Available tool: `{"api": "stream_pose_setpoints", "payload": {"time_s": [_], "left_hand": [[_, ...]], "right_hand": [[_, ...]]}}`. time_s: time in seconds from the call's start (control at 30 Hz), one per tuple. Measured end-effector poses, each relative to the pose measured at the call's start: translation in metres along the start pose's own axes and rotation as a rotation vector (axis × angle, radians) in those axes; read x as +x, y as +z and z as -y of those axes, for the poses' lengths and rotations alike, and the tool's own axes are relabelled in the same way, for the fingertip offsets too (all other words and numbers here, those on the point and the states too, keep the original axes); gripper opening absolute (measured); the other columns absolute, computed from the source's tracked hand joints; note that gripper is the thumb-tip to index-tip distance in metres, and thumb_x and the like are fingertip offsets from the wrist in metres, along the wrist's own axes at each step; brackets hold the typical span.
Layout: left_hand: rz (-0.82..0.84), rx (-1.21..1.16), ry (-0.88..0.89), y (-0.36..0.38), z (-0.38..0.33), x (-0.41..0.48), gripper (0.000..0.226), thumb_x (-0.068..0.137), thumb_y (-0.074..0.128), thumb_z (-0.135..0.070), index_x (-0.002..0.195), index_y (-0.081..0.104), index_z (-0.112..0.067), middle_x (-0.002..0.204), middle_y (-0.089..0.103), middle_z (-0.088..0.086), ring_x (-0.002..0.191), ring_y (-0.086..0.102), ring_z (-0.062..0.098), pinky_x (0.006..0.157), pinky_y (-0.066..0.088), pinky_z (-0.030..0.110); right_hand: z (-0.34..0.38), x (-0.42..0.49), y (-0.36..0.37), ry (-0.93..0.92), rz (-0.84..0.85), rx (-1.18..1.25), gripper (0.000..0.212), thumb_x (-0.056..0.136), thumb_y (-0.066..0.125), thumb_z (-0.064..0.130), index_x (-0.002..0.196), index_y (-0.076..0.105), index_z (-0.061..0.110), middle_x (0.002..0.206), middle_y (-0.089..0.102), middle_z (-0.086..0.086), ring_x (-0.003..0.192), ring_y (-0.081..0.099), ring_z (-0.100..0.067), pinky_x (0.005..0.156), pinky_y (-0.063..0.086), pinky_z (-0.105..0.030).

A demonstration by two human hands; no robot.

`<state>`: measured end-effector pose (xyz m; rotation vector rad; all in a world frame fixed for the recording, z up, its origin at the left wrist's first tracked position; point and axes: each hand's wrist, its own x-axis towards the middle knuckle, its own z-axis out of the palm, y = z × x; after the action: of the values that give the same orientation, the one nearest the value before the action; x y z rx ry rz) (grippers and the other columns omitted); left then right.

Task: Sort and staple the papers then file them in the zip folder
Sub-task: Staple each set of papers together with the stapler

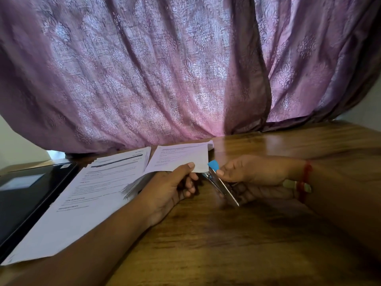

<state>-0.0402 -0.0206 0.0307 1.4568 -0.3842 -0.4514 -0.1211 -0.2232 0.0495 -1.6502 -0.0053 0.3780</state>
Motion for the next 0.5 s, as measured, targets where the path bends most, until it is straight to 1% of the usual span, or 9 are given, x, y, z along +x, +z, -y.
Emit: {"api": "stream_pose_setpoints", "payload": {"time_s": [0.03, 0.07, 0.17, 0.27, 0.37, 0.43, 0.5], "left_hand": [[-0.002, -0.012, 0.0, 0.0, -0.001, 0.0, 0.03, 0.097, 0.065, -0.026, 0.073, 0.071, -0.01, 0.062, 0.055, 0.004, 0.057, 0.057, 0.012, 0.055, 0.049, 0.019], [-0.005, -0.022, -0.003, 0.001, -0.001, 0.0, 0.03, 0.096, 0.065, -0.026, 0.072, 0.07, -0.01, 0.062, 0.054, 0.004, 0.056, 0.057, 0.012, 0.054, 0.049, 0.019], [-0.011, -0.041, -0.009, 0.001, -0.002, 0.0, 0.03, 0.096, 0.065, -0.025, 0.072, 0.071, -0.009, 0.061, 0.055, 0.004, 0.056, 0.056, 0.012, 0.054, 0.049, 0.019], [-0.004, -0.049, -0.009, 0.0, -0.002, 0.0, 0.032, 0.095, 0.066, -0.026, 0.068, 0.074, -0.013, 0.063, 0.056, 0.005, 0.057, 0.057, 0.013, 0.057, 0.049, 0.021], [-0.006, -0.047, -0.003, 0.0, -0.001, 0.0, 0.028, 0.095, 0.067, -0.027, 0.071, 0.074, -0.013, 0.064, 0.056, 0.005, 0.058, 0.057, 0.013, 0.058, 0.049, 0.021], [-0.004, -0.039, -0.001, -0.001, 0.0, 0.001, 0.029, 0.095, 0.067, -0.028, 0.071, 0.074, -0.013, 0.064, 0.056, 0.004, 0.059, 0.057, 0.013, 0.059, 0.049, 0.022], [-0.006, -0.026, 0.0, -0.001, 0.0, 0.001, 0.031, 0.095, 0.066, -0.029, 0.069, 0.074, -0.014, 0.063, 0.056, 0.004, 0.059, 0.058, 0.012, 0.06, 0.05, 0.022]], "right_hand": [[-0.002, 0.001, 0.0, 0.007, 0.027, 0.017, 0.033, 0.086, 0.062, 0.036, 0.102, 0.062, 0.007, 0.096, 0.067, -0.015, 0.089, 0.063, -0.025, 0.071, 0.056, -0.029], [-0.003, 0.002, 0.001, 0.015, 0.045, 0.035, 0.031, 0.087, 0.063, 0.034, 0.102, 0.062, 0.007, 0.098, 0.068, -0.016, 0.092, 0.063, -0.026, 0.074, 0.057, -0.031], [-0.003, 0.004, 0.008, 0.022, 0.058, 0.066, 0.028, 0.084, 0.065, 0.031, 0.1, 0.064, 0.008, 0.095, 0.071, -0.013, 0.083, 0.069, -0.019, 0.073, 0.059, -0.03], [-0.002, 0.005, 0.016, 0.004, 0.028, 0.088, 0.038, 0.079, 0.068, 0.031, 0.107, 0.062, 0.006, 0.092, 0.072, -0.009, 0.08, 0.07, -0.015, 0.072, 0.059, -0.028], [-0.004, 0.009, 0.021, -0.015, -0.016, 0.085, 0.053, 0.08, 0.07, 0.031, 0.121, 0.058, -0.001, 0.096, 0.073, -0.009, 0.085, 0.07, -0.016, 0.08, 0.059, -0.031], [-0.005, 0.012, 0.023, -0.021, -0.053, 0.084, 0.061, 0.079, 0.071, 0.032, 0.125, 0.056, -0.005, 0.099, 0.073, -0.01, 0.085, 0.069, -0.016, 0.079, 0.059, -0.03], [-0.007, 0.014, 0.024, -0.022, -0.093, 0.088, 0.063, 0.077, 0.074, 0.033, 0.125, 0.056, -0.004, 0.103, 0.072, -0.012, 0.086, 0.069, -0.016, 0.075, 0.058, -0.029]]}}
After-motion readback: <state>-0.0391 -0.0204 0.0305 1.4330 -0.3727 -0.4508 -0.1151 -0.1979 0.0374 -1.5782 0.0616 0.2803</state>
